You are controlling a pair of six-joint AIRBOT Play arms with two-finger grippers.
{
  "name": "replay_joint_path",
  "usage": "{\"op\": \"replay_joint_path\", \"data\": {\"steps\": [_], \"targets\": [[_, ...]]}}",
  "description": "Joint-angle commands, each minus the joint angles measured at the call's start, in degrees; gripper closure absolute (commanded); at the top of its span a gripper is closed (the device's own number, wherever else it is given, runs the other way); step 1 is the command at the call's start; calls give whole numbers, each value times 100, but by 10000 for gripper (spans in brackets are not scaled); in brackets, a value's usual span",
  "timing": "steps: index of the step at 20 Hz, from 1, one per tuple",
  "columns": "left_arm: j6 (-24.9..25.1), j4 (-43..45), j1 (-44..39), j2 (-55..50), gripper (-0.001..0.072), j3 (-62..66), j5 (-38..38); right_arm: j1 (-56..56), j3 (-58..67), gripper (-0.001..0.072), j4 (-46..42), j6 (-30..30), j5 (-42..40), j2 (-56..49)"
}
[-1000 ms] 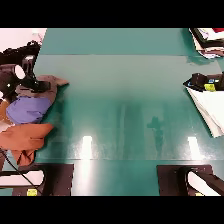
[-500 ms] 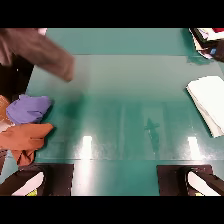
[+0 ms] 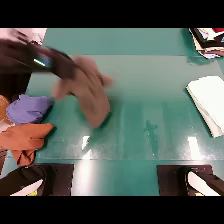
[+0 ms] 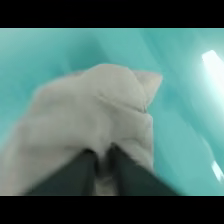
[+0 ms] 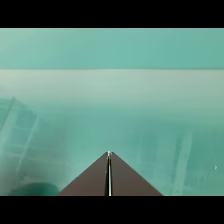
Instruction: Fold the shirts.
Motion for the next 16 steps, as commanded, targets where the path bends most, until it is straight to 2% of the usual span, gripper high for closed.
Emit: {"op": "replay_joint_path", "data": {"steps": [1,2,5,8,12,16], "targets": [[-109,-466,-1047,-629,84,-898,509,2,22,697,2,4,214,4],[-96,-466,-1158,-841,42,-949,656,2,22,697,2,4,256,4],[63,146,-951,-1047,42,-835,914,2,22,697,2,4,505,4],[37,306,103,-1060,42,-756,833,2,22,697,0,4,691,7],[280,-411,1611,-1362,42,-1010,271,2,11,697,-2,4,879,2],[868,-1596,2363,-1832,42,-1674,181,7,11,697,-2,4,894,2]]}}
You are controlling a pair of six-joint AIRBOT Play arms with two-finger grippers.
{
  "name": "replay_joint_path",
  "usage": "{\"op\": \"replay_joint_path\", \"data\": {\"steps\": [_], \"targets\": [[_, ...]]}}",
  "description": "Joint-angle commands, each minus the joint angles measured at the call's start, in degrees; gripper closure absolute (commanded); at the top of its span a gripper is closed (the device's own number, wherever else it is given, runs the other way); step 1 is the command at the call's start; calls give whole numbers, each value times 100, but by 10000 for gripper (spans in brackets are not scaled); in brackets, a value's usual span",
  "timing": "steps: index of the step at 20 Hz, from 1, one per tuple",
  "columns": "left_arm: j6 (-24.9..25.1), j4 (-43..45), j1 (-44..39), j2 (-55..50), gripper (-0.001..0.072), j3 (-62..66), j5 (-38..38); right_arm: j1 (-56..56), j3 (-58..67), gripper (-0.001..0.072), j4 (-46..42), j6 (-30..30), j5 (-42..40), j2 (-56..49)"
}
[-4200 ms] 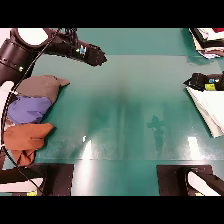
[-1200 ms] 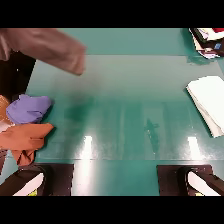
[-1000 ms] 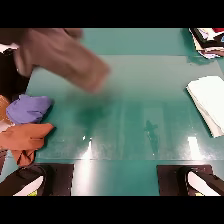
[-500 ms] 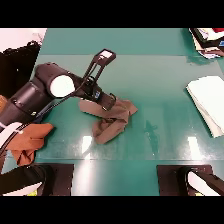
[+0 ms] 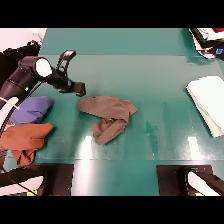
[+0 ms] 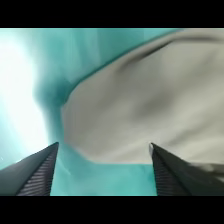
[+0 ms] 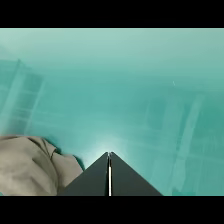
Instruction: Fold the shirts.
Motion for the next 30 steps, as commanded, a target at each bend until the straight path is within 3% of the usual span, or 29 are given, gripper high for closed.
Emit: {"op": "replay_joint_path", "data": {"steps": [1,6,7,9,10,15,16,17,18,21,25,27,30], "targets": [[520,-929,605,-437,42,-435,-144,7,-2,697,-2,2,59,2],[531,-1213,605,-990,44,-463,133,7,-7,697,-11,2,74,-4],[531,-1257,605,-990,110,-457,254,7,-17,697,-11,2,107,-13],[531,-1296,605,-990,580,-459,411,9,-234,697,-11,2,155,11],[529,-1296,605,-988,677,-455,474,13,-450,697,-11,2,151,50],[533,-960,612,-680,678,229,474,109,-2216,692,0,2,195,289],[533,-879,612,-590,678,431,468,247,-2632,585,7,4,186,295],[533,-852,612,-525,678,638,470,466,-3091,375,13,2,103,284],[533,-850,612,-476,678,798,463,745,-3499,303,57,2,-37,232],[531,-859,610,-452,678,1016,413,1810,-4527,304,984,-66,-1010,-245],[533,-839,612,-455,678,1003,160,3077,-4750,303,2658,-931,-2302,-1322],[533,-813,610,-455,678,1003,85,3464,-4483,303,3200,-1231,-2476,-1823],[533,-813,610,-455,678,1003,63,3755,-3936,302,3298,-1311,-2371,-2455]]}}
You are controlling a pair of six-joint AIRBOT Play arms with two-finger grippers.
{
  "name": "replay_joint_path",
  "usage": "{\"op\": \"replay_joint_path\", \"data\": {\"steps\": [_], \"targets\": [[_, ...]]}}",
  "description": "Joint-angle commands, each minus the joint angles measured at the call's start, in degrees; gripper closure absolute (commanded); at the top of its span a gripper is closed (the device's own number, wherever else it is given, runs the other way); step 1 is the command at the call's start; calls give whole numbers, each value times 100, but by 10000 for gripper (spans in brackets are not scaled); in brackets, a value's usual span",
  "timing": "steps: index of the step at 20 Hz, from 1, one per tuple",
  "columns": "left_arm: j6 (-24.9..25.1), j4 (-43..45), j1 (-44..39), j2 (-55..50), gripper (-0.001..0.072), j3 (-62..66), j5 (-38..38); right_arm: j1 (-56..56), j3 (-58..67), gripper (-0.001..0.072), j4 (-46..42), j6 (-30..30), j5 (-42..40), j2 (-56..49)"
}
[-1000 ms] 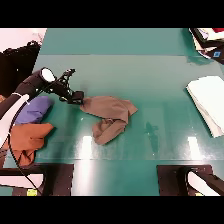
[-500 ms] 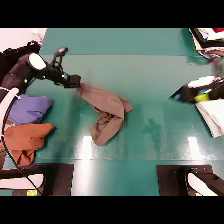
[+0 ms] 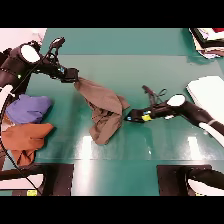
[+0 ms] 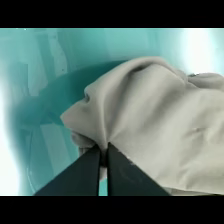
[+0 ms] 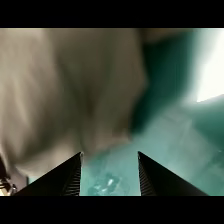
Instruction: Fold the shirts.
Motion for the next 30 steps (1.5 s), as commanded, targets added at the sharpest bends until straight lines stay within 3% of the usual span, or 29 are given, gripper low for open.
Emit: {"op": "replay_joint_path", "data": {"steps": [1,6,9,10,14,18,24,27,30], "targets": [[2,20,2,7,677,15,-74,437,455,302,503,-269,-129,-739],[2,17,2,7,677,15,-76,435,769,308,487,-267,-50,-1117],[0,11,2,9,678,17,-76,435,870,658,433,-291,-101,-1123],[0,9,2,13,678,17,-79,435,918,698,339,-291,-125,-1121],[0,155,2,678,678,247,111,79,1379,700,-807,-28,111,-479],[2,372,0,1893,678,1161,-2,-857,2430,700,-2208,398,1088,833],[0,-11,-52,3375,678,1740,-162,-1709,4172,700,-3016,682,2079,2173],[-2,-151,-52,3440,679,1711,-654,-1803,4607,700,-3298,920,2439,2354],[-4,-284,-52,3268,679,1169,-994,-1528,4188,700,-3309,1097,2481,2339]]}}
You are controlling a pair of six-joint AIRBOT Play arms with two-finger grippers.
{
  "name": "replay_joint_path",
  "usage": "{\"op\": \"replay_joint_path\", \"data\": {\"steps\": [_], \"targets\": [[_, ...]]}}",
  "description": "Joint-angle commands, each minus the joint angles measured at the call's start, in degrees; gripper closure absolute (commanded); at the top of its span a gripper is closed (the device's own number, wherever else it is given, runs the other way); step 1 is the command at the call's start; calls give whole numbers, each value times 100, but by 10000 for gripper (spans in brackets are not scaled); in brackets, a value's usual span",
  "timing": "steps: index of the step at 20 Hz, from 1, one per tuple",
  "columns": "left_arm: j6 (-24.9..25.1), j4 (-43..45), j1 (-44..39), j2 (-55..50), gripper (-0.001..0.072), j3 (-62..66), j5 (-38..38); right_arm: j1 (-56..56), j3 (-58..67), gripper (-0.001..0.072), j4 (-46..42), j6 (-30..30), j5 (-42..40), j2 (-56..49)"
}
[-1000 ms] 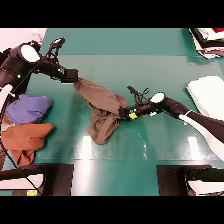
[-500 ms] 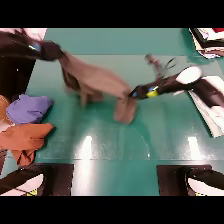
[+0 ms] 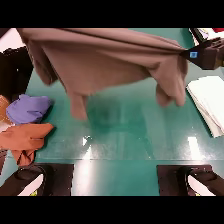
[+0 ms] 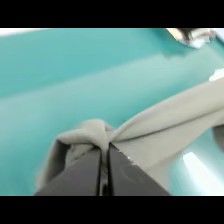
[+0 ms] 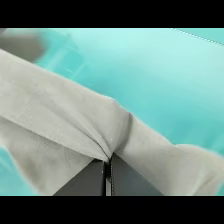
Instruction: Fold the shirts.
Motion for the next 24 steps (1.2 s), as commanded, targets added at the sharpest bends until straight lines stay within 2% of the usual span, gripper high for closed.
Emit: {"op": "replay_joint_path", "data": {"steps": [1,4,7,10,13,14,15,16,19,21,22,23,24], "targets": [[0,-136,0,-85,679,-634,-437,275,-407,700,-212,254,116,68],[4,-173,0,-219,679,-1982,-468,833,-1700,700,-214,459,-96,-79],[116,-179,0,-352,678,-3576,-308,1167,-2898,700,-197,662,-916,-247],[352,-262,0,-354,677,-4868,295,1296,-3442,699,-188,662,-1344,-507],[459,-466,0,-354,675,-5379,656,1292,-3521,696,-140,662,-1381,-804],[461,-468,0,-352,568,-5381,680,1292,-3517,682,-138,662,-1401,-852],[455,-470,0,-352,279,-5362,752,1279,-3515,494,-138,662,-1443,-857],[459,-442,2,-352,124,-5289,826,1231,-3491,316,-125,664,-1432,-828],[487,192,9,-352,126,-4638,1062,863,-3167,295,9,662,-1180,-483],[240,612,251,-356,127,-4159,1473,518,-2920,296,4,662,-1025,-157],[151,619,468,-398,170,-4009,1714,315,-2811,296,2,660,-896,-9],[83,608,732,-540,289,-3882,1853,118,-2752,296,2,660,-807,116],[87,601,935,-715,326,-3823,1869,-42,-2756,296,2,660,-774,212]]}}
